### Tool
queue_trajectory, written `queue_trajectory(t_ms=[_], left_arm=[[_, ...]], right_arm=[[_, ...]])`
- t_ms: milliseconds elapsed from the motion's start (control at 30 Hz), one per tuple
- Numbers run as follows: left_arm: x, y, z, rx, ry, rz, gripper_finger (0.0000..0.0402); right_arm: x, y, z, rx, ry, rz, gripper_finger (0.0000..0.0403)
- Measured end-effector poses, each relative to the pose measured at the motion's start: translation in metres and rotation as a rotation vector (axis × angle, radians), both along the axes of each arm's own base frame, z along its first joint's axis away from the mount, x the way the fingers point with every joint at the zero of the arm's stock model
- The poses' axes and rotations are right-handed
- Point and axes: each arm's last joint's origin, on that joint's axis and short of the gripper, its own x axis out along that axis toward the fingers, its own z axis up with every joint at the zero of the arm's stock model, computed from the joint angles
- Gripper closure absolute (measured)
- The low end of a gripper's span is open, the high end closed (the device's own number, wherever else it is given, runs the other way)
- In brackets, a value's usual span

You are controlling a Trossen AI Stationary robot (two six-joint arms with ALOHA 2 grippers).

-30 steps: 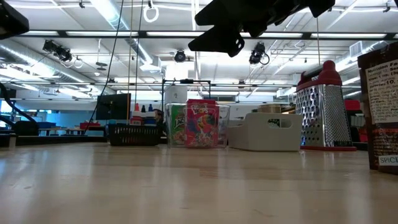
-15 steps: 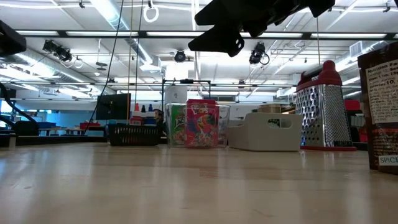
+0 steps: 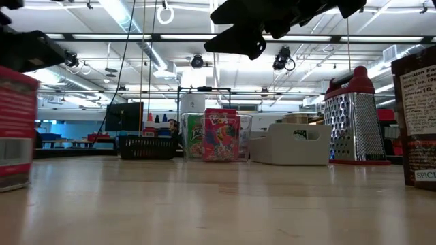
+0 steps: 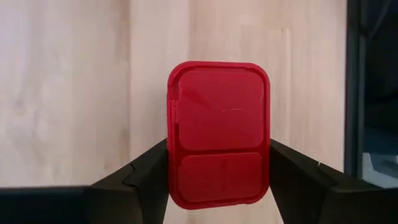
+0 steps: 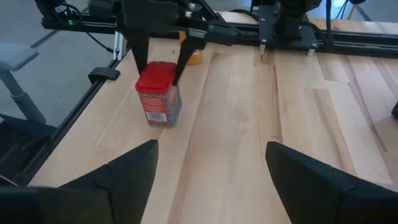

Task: Pick & Place Kitchen Items
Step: Put the red spice can into the gray bin

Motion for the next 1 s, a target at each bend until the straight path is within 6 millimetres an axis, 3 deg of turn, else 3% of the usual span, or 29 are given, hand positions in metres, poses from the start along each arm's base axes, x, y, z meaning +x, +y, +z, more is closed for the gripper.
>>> queue_trajectory(t_ms=[300, 600, 1000], left_arm=[[0.021, 0.016, 0.007, 0.168, -0.163, -0.046, 0.0161], [0.054, 0.044, 0.015, 0.222, -0.320, -0.011, 0.0164], [0.072, 0.065, 0.021, 0.220, -0.388, 0.056, 0.0170]], right_arm=[[0.000, -0.001, -0.001, -0.019, -0.002, -0.035, 0.0097], [0.012, 0.015, -0.039, -0.090, 0.040, -0.049, 0.0097], [0.015, 0.016, -0.037, -0.104, -0.010, -0.045, 0.0097]])
